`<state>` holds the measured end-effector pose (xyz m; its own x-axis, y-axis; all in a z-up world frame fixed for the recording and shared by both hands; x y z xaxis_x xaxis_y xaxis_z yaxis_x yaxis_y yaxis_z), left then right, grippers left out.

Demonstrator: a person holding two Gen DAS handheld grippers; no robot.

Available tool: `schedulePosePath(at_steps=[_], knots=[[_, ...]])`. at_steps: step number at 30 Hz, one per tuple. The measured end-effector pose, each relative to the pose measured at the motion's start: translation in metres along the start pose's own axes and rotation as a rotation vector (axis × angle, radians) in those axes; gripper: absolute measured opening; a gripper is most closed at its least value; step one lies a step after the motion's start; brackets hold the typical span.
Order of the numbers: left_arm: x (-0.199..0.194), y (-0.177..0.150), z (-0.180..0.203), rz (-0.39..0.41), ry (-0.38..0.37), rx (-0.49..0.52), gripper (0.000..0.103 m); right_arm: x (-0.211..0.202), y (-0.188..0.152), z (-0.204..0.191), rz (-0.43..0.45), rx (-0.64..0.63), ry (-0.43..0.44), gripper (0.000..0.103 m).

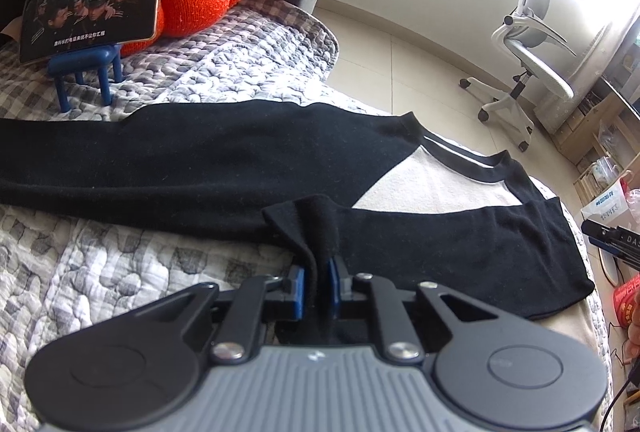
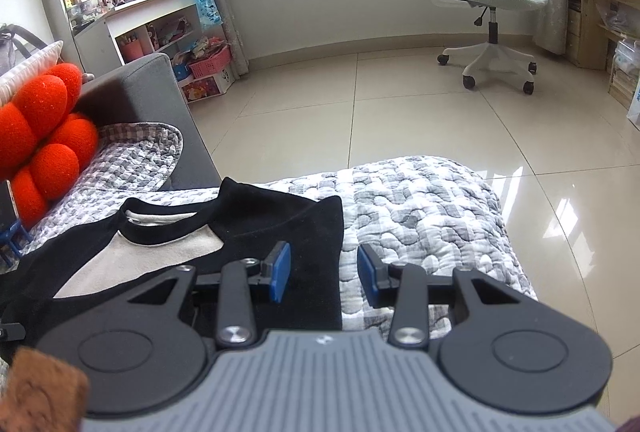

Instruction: Fold clothes

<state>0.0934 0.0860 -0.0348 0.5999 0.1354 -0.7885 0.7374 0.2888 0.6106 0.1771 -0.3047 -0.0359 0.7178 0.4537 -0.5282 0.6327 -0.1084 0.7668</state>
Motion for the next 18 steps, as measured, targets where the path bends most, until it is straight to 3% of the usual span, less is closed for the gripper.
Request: schedulePosePath(at_steps=[4, 8, 12, 13, 14, 15, 18], knots=[[-0.003, 0.001, 0.0, 0.014, 0.001, 0.002, 0.011, 0.007, 0.007, 0.002, 0.012, -0.016, 0.005, 0.041], [-0.006, 0.003, -0.004, 0.033, -0.015, -0.02, 0.01, 0.022, 0.013, 0.019, 0.032, 0.067, 0.032, 0.041], [-0.012, 0.006, -0.004, 0.071, -0.037, -0.023, 0.01, 0.038, 0.005, 0.017, -0.022, 0.044, 0.045, 0.041], [-0.012, 0.007, -0.004, 0.073, -0.039, -0.025, 0.01, 0.038, 0.004, 0.014, -0.028, 0.01, 0.038, 0.033], [-0.012, 0.008, -0.005, 0.076, -0.036, -0.026, 0.01, 0.039, 0.004, 0.01, -0.033, -0.022, 0.03, 0.01], [-0.012, 0.008, -0.005, 0.078, -0.03, -0.027, 0.01, 0.037, 0.006, 0.01, -0.014, -0.022, 0.026, 0.005], [-0.013, 0.011, -0.004, 0.096, -0.018, -0.025, 0.01, 0.03, 0.012, 0.012, 0.045, -0.005, 0.019, 0.005]])
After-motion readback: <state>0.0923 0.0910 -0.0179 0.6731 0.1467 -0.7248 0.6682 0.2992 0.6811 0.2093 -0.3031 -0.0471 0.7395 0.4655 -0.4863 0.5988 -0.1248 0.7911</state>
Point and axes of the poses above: each gripper's, at about its wrist camera, not at the fingertips, and x roughly the way its jaws point, z to its right, y to its top, the point moved 2 cm from there along x, roughly the way its jaws point, and after that the axes turned 15 degrees about y, right-handed, at the moved point
